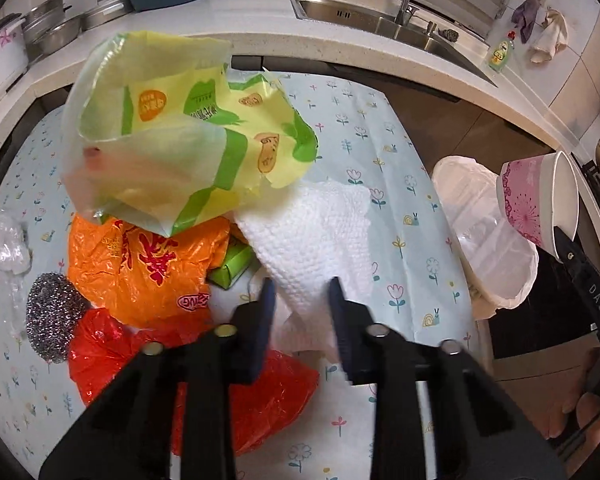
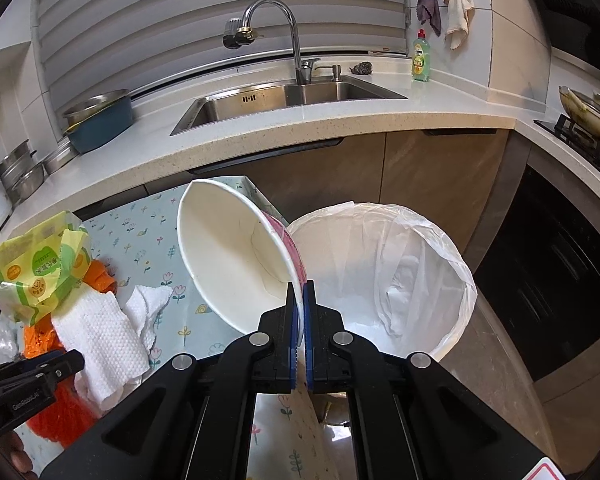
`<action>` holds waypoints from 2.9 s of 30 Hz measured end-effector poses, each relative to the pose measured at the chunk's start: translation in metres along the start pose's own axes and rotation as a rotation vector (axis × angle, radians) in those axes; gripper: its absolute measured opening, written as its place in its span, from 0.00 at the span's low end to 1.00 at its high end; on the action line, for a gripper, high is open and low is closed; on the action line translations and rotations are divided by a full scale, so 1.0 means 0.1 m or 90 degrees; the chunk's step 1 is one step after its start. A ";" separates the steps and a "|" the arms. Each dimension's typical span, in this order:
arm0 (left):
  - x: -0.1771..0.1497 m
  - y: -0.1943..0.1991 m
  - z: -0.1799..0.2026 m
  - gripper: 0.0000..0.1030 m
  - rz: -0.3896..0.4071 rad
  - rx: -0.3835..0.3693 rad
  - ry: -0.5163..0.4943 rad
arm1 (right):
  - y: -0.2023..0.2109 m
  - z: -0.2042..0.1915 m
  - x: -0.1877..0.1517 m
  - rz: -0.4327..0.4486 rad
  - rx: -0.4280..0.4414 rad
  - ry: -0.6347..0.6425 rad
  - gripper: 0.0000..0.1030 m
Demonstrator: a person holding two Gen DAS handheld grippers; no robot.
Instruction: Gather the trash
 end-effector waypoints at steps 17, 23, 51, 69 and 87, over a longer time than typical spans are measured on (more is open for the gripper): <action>0.51 1.04 0.24 0.00 0.151 -0.086 -0.021 | 0.21 0.07 0.11 0.030 0.008 -0.007 0.02; 0.79 1.58 0.48 0.00 0.218 -0.128 -0.036 | 0.33 0.10 0.21 0.047 0.009 -0.007 0.02; 0.67 0.50 2.21 0.00 0.127 -0.205 -0.185 | -0.06 0.88 0.07 0.008 -0.026 -0.053 0.02; 0.68 0.11 2.33 0.30 0.099 -0.184 -0.192 | -0.16 0.96 0.14 0.016 -0.025 -0.068 0.21; 0.79 0.92 1.06 0.48 0.166 -0.114 -0.101 | 0.62 0.02 0.21 0.063 0.048 -0.010 0.39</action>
Point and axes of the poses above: each gripper's, at about its wrist camera, not at the fingertips, and y roughly against the way its jaws point, z to its right, x to its top, the point moved 9 cm from there along -y, roughly the way its jaws point, and after that the axes turned 7 degrees about y, right-handed, at the moved point
